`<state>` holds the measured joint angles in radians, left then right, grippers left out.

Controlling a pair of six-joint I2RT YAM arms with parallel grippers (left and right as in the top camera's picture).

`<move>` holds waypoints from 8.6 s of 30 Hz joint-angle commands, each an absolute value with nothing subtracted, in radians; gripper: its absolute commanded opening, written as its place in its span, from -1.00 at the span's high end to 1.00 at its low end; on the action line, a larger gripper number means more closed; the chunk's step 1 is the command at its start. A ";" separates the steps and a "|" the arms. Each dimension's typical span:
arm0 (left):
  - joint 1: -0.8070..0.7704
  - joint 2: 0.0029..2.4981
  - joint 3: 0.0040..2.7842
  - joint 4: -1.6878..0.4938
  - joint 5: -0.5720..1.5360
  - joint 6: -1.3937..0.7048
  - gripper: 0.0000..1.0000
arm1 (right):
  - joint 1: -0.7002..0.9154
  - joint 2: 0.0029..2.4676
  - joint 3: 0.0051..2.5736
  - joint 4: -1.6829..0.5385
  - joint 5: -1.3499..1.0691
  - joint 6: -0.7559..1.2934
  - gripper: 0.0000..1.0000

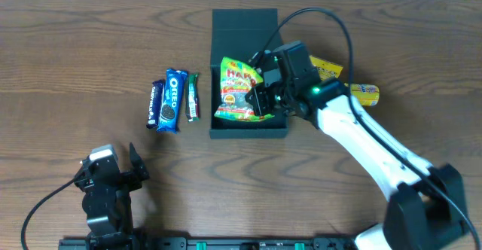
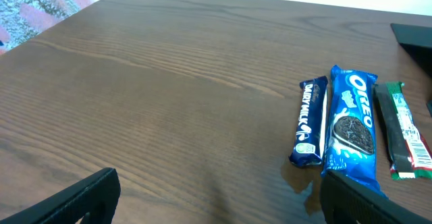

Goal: Pack container

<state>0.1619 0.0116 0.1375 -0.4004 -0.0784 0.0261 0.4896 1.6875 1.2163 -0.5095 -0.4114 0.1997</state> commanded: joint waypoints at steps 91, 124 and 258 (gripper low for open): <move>-0.050 1.591 1.076 -0.479 0.236 0.127 -0.91 | 0.176 1.557 1.627 -0.911 -0.363 0.024 -0.98; -0.063 1.847 1.074 -0.440 0.210 0.112 -0.07 | 0.176 1.557 1.627 -0.931 -0.362 0.024 -0.99; -0.268 1.458 1.460 -0.775 -0.052 -0.355 -0.91 | 0.179 2.053 1.834 -1.169 -0.062 0.423 -0.42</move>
<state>-0.2718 1.4857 1.4624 -0.7689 -0.0341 -0.3683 0.1738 2.0579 1.9026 -1.1778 -0.1127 0.4164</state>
